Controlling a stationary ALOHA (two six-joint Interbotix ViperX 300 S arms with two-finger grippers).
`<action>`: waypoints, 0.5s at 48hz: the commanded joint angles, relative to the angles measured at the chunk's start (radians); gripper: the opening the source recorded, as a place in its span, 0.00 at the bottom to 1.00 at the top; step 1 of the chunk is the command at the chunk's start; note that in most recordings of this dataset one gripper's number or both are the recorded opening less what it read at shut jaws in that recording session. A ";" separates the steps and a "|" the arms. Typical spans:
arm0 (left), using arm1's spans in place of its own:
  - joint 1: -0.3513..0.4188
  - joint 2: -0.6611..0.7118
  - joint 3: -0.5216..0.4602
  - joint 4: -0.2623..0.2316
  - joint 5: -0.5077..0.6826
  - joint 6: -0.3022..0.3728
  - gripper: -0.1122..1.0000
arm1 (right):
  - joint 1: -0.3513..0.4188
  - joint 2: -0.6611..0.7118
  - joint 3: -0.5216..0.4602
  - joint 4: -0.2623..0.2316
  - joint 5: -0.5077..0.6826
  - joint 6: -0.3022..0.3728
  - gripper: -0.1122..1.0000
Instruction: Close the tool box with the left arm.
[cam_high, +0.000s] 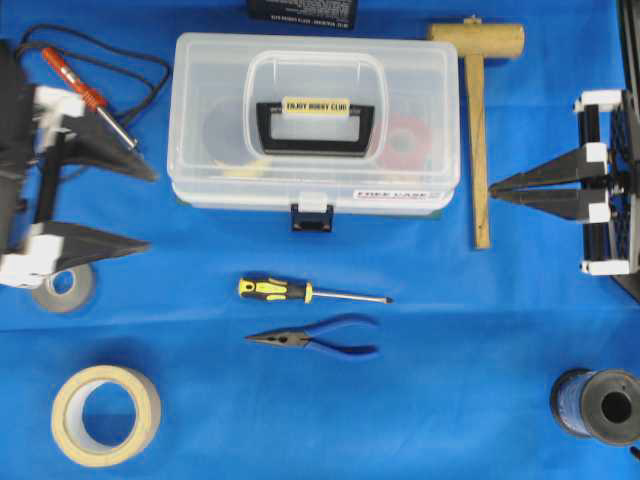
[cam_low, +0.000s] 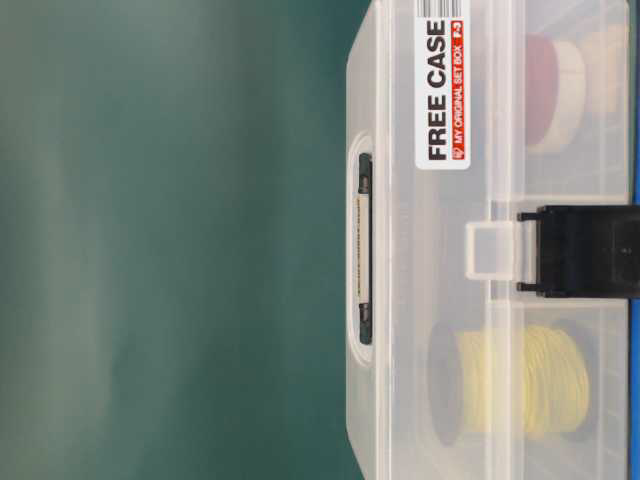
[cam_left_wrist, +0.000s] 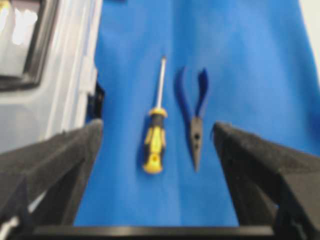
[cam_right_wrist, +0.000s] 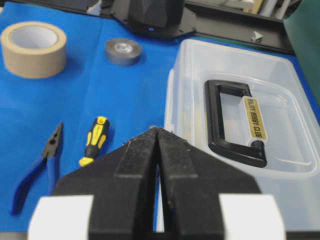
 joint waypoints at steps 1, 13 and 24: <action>-0.005 -0.077 0.049 0.003 -0.060 0.015 0.89 | -0.002 0.003 -0.014 0.002 -0.009 0.002 0.10; -0.003 -0.275 0.259 0.003 -0.149 0.077 0.89 | 0.000 0.003 -0.012 0.002 -0.009 0.002 0.10; -0.005 -0.448 0.449 0.005 -0.264 0.118 0.88 | 0.000 0.003 -0.011 0.002 -0.006 0.002 0.10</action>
